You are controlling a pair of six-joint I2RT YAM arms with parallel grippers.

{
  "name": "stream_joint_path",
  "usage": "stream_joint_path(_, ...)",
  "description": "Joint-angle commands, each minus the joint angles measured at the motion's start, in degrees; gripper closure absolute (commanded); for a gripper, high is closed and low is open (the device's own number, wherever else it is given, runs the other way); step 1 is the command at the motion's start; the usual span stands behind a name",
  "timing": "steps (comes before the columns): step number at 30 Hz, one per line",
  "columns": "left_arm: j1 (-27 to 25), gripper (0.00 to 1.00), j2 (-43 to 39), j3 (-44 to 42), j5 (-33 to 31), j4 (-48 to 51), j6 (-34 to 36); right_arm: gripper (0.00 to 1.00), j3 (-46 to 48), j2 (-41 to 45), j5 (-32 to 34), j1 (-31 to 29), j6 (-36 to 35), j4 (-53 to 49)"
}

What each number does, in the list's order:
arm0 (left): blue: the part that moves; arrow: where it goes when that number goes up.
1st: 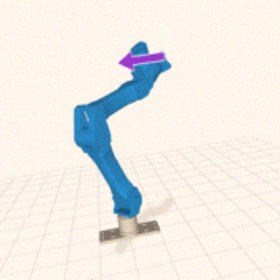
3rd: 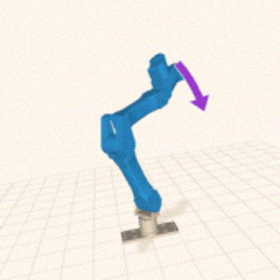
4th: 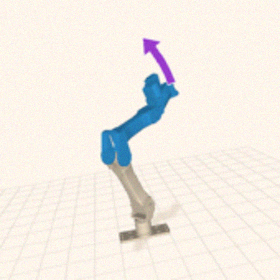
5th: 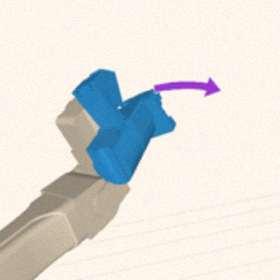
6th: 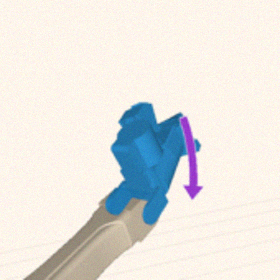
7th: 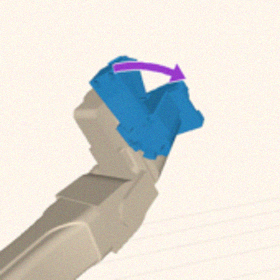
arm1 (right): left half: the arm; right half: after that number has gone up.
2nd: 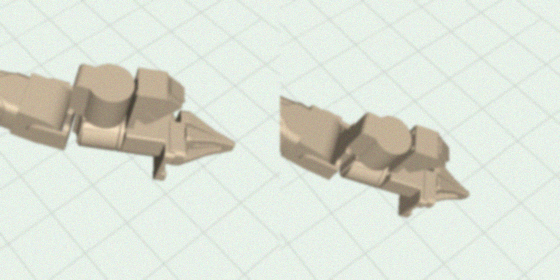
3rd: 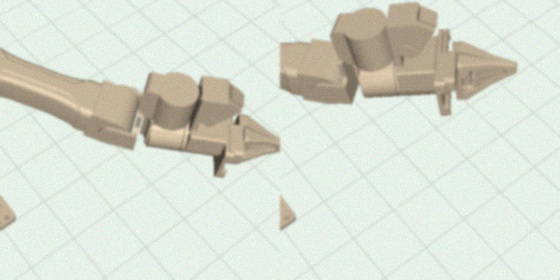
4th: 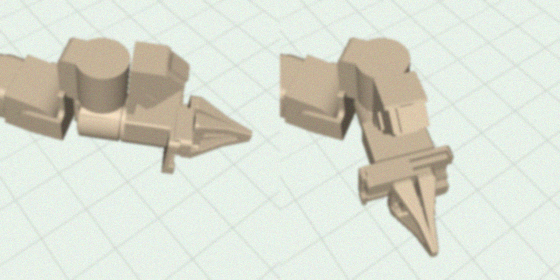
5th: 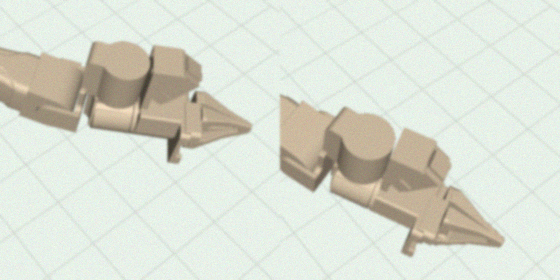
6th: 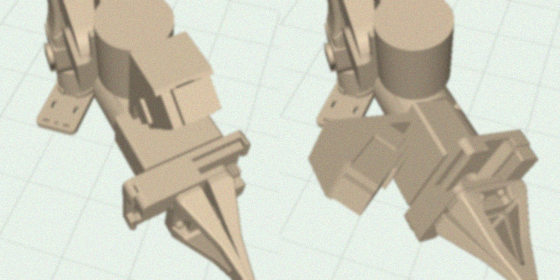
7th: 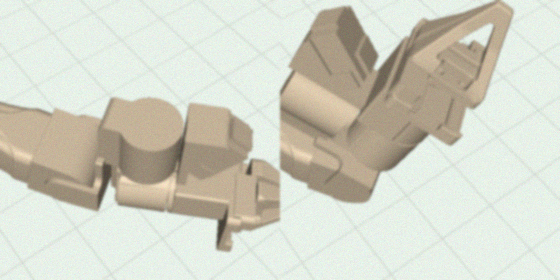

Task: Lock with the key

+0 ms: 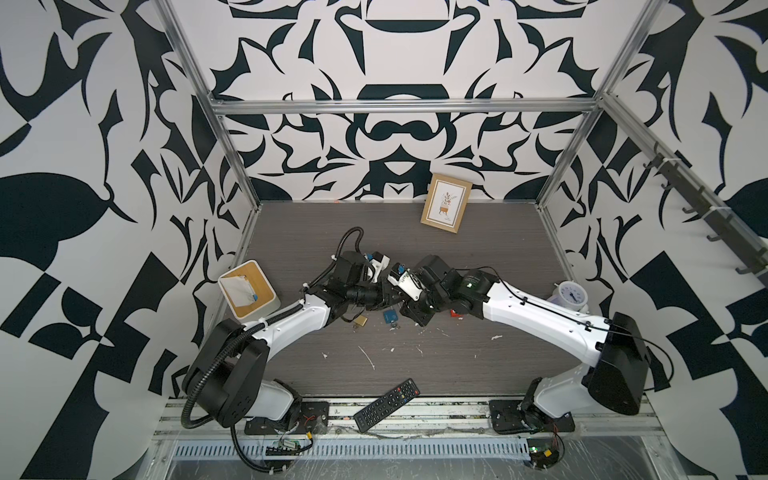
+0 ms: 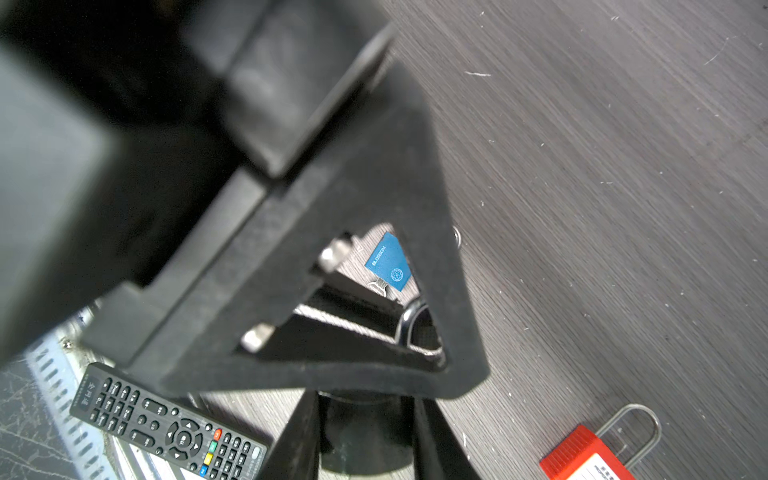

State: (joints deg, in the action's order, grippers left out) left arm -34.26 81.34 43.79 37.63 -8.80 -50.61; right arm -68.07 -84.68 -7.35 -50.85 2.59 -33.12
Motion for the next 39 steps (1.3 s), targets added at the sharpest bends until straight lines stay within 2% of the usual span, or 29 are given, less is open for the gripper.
stream_joint_path(1, -0.02, 0.82, 0.49, -0.02, 1.16, -0.88, 0.15, 1.0, -2.64, 0.49, 0.94, -0.36, 0.31, 1.47)
stream_joint_path(4, -0.03, 0.85, 0.49, -0.03, 1.22, -0.96, 0.12, 1.0, -2.76, 0.4, 0.96, -0.33, 0.31, 1.38)
stream_joint_path(7, -0.03, 0.91, 0.31, -0.07, 1.26, -1.02, 0.12, 1.0, -2.55, 0.41, 1.04, -0.36, 0.48, 1.78)
stream_joint_path(9, -0.03, 1.0, 0.22, -0.03, 1.44, -1.13, 0.03, 1.0, -2.43, 0.4, 1.11, -0.39, 0.79, 2.15)
stream_joint_path(17, 0.07, 1.0, -0.22, -0.42, -0.02, -2.89, -3.38, 0.98, -1.62, -0.05, 4.27, -0.36, 2.42, 4.88)
stream_joint_path(18, 0.15, 1.0, -0.36, -0.46, -0.89, -2.87, -4.71, 0.83, -1.63, 0.31, 5.1, -0.33, 2.44, 5.27)
stream_joint_path(19, 0.23, 1.0, -0.35, -0.33, -1.34, -3.02, -5.49, 0.71, -1.41, 0.78, 6.19, -0.37, 2.47, 5.56)
stream_joint_path(21, 0.5, 1.0, -0.21, 0.28, -1.72, -3.18, -7.09, 0.55, -0.22, 2.86, 8.04, -0.35, 2.43, 7.13)
stream_joint_path(24, 0.86, 1.0, -0.14, 1.51, -1.95, -2.16, -8.78, 0.48, 2.17, 7.06, 10.73, -0.37, 1.71, 9.53)
stream_joint_path(28, 1.45, 1.0, -0.21, 3.69, -1.27, 1.06, -11.05, 0.45, 7.36, 14.37, 12.58, -0.43, -0.39, 14.94)
stream_joint_path(31, 1.47, 1.0, -1.43, 5.25, -0.36, 2.22, -11.77, 0.35, 10.21, 18.66, 10.76, -0.2, -0.65, 17.73)
stream_joint_path(34, 1.54, 1.0, -3.46, 7.2, -0.23, 5.28, -10.9, 0.36, 8.19, 18.44, 7.61, 3.01, 4.98, 14.16)
stream_joint_path(36, 1.51, 1.0, -5.31, 7.91, -0.46, 6.71, -8.99, 0.43, 6.08, 16.92, 0.1, 8.73, 14.18, 11.17)
stream_joint_path(39, 1.55, 1.0, -7.86, 6.96, -1.31, 5.04, -5.48, 0.43, 6.87, 17.25, -8.99, 15.62, 29.43, 12.05)
